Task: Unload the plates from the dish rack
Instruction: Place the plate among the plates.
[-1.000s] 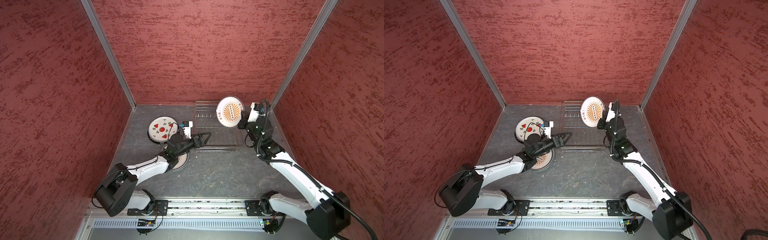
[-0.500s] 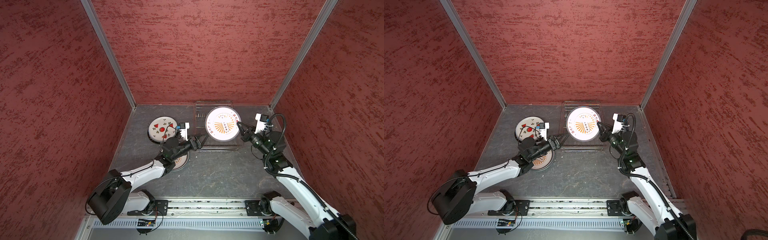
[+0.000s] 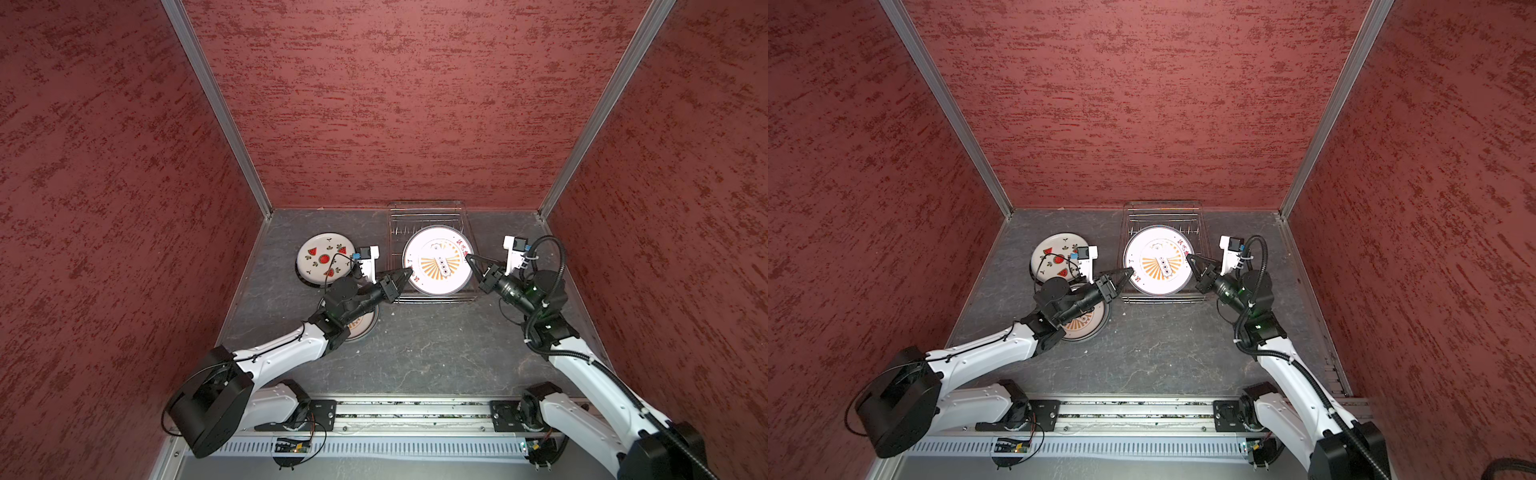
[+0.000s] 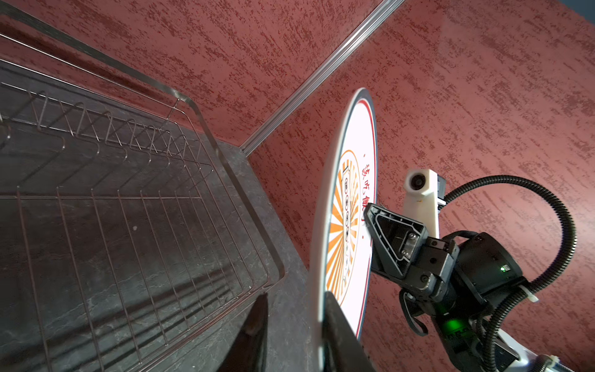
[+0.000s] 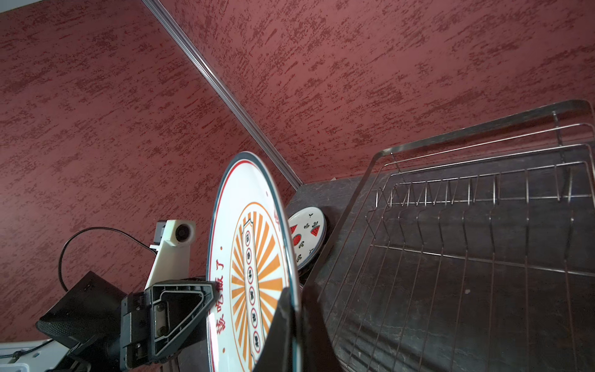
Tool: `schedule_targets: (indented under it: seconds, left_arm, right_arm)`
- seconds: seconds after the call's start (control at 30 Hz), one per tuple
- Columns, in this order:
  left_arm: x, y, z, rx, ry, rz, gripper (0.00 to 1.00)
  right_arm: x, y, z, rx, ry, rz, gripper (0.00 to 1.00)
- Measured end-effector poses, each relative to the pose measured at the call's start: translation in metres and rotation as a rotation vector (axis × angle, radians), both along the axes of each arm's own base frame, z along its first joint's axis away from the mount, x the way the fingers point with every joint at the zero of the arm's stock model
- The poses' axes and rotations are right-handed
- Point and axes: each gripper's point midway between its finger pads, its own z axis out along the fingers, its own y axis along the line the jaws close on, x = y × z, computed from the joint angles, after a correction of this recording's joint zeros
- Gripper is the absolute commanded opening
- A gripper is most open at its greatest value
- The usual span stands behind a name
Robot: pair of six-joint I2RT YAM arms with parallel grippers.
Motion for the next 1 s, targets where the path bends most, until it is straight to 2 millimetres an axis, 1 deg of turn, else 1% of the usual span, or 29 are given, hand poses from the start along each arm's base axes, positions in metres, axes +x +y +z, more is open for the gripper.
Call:
schedule_targets:
  seconds: [0.07, 0.17, 0.23, 0.43, 0.7, 0.77, 0.9, 1.0]
  left_arm:
    - [0.001, -0.001, 0.001, 0.002, 0.005, 0.001, 0.26]
    - [0.003, -0.003, 0.004, 0.006, 0.010, 0.005, 0.30]
    - [0.005, -0.004, 0.003, 0.008, 0.014, 0.010, 0.29]
    - [0.008, -0.006, -0.005, 0.021, 0.039, 0.011, 0.15]
    - [0.011, -0.008, -0.007, 0.022, 0.067, 0.014, 0.02]
    - [0.013, -0.009, -0.009, 0.026, 0.073, 0.015, 0.00]
    - [0.015, -0.012, -0.015, 0.033, 0.096, 0.015, 0.00]
    - [0.016, -0.012, -0.019, 0.033, 0.113, 0.016, 0.00]
  right_arm:
    - [0.001, 0.000, -0.001, 0.001, -0.001, 0.000, 0.00]
    - [0.001, 0.000, -0.004, 0.004, 0.002, 0.005, 0.00]
    - [0.002, 0.001, -0.006, 0.004, 0.005, 0.008, 0.00]
    - [0.005, 0.003, -0.015, 0.001, 0.025, 0.013, 0.00]
    - [0.006, 0.004, -0.019, -0.014, 0.025, 0.019, 0.00]
    - [0.008, 0.003, -0.021, -0.020, 0.030, 0.017, 0.00]
    - [0.011, 0.002, -0.028, -0.032, 0.049, 0.012, 0.03]
    - [0.012, 0.002, -0.032, -0.036, 0.062, 0.010, 0.09]
